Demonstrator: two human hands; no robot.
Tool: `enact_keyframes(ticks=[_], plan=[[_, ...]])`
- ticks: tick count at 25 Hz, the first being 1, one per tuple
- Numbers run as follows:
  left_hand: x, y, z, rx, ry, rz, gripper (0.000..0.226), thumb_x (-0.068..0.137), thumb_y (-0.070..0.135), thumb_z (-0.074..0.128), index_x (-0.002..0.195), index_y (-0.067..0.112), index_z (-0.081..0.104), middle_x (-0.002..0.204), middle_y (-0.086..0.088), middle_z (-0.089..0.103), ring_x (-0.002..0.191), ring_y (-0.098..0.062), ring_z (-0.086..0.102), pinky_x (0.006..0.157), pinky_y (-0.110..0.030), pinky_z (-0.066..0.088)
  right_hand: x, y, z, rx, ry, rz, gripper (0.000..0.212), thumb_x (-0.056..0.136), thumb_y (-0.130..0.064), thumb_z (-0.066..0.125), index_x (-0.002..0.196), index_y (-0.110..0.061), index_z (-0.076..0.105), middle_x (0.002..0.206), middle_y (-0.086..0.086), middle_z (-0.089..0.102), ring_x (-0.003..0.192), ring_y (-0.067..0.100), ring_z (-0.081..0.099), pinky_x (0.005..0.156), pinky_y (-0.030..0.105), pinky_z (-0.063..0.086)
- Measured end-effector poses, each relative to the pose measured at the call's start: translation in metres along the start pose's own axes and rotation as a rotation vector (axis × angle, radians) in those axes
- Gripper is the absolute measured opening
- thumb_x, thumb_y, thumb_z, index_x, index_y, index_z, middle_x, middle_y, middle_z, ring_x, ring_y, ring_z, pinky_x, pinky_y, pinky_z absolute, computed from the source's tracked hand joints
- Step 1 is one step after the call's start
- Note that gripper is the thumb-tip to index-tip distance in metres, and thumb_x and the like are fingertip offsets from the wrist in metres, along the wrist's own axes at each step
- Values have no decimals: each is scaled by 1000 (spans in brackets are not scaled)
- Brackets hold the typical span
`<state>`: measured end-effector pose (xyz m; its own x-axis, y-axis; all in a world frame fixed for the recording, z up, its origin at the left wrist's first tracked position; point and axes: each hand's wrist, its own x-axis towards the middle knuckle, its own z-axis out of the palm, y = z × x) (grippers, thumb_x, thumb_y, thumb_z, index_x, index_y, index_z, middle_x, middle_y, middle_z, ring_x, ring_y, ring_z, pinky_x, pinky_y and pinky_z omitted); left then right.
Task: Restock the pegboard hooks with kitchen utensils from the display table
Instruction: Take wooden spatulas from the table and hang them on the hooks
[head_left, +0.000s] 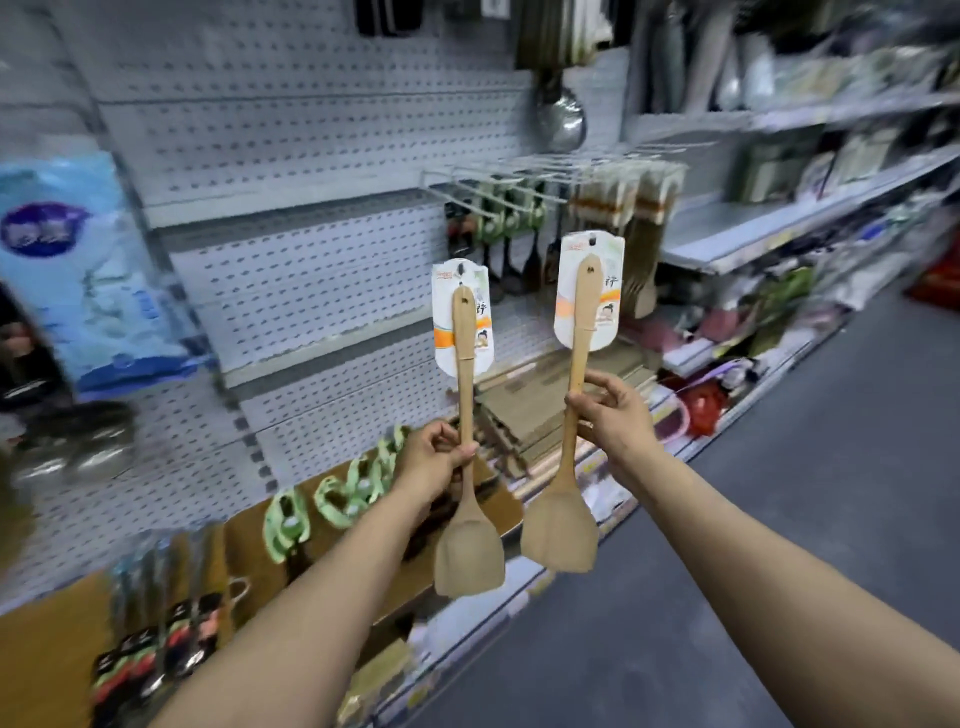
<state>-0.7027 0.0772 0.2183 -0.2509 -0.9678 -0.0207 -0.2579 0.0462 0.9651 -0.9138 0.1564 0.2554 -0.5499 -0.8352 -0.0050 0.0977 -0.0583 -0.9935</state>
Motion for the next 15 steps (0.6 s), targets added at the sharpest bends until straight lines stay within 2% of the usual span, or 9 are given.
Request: enact_keyframes(ticks=[2, 3, 5, 6, 8, 11, 13, 15], plan=[[44, 16, 49, -5, -15, 38, 25, 79, 9, 78, 75, 12, 54, 63, 2, 54, 56, -8, 51, 47, -9, 40, 48, -9, -35, -6, 45, -32, 6, 94, -8, 64, 99, -12, 63, 76, 8, 57, 69, 20, 59, 56, 24, 57], [64, 24, 71, -13, -19, 35, 26, 78, 9, 79, 73, 14, 54, 63, 1, 56, 58, -12, 53, 53, -15, 47, 70, -14, -49, -12, 60, -35, 2, 95, -12, 64, 95, -11, 63, 75, 8, 57, 68, 20, 57, 56, 24, 56], [111, 43, 124, -35, -27, 26, 29, 77, 7, 79, 69, 18, 53, 65, -1, 58, 64, -18, 56, 64, -30, 52, 127, -25, -86, -37, 94, -16, 13, 96, -19, 64, 87, -11, 62, 74, 9, 56, 66, 18, 55, 57, 24, 55], [128, 53, 149, -49, -34, 20, 30, 77, 5, 78, 69, 17, 52, 66, -3, 57, 66, -19, 56, 66, -32, 52, 153, -29, -103, -50, 107, -6, 15, 96, -21, 64, 85, -10, 62, 75, 10, 56, 67, 18, 55, 59, 25, 55], [161, 76, 194, -108, -61, 3, 32, 78, 1, 76, 68, 16, 50, 64, -5, 54, 64, -18, 54, 62, -29, 51, 205, -45, -135, -38, 118, -11, 15, 95, -22, 65, 86, -9, 64, 77, 11, 56, 69, 19, 55, 61, 29, 54], [202, 101, 242, -110, -76, -3, 30, 79, 0, 75, 68, 14, 50, 61, -5, 53, 56, -15, 51, 53, -23, 50, 274, -56, -173, -56, 120, -21, 2, 93, -12, 66, 92, -13, 68, 77, 9, 57, 70, 22, 54, 57, 31, 49], [225, 106, 266, -72, -65, -12, 26, 78, 2, 76, 71, 12, 53, 67, -7, 56, 59, -15, 53, 56, -23, 50, 311, -55, -189, -55, 125, -2, 8, 92, -9, 66, 92, -16, 68, 80, 11, 59, 72, 23, 56, 63, 35, 48], [249, 109, 291, -67, -35, -37, 23, 78, 2, 77, 73, 8, 55, 69, -9, 57, 60, -16, 54, 59, -26, 50, 355, -53, -200, -36, 115, -1, 4, 88, -20, 71, 85, -19, 69, 82, 12, 62, 74, 24, 56, 68, 38, 48]])
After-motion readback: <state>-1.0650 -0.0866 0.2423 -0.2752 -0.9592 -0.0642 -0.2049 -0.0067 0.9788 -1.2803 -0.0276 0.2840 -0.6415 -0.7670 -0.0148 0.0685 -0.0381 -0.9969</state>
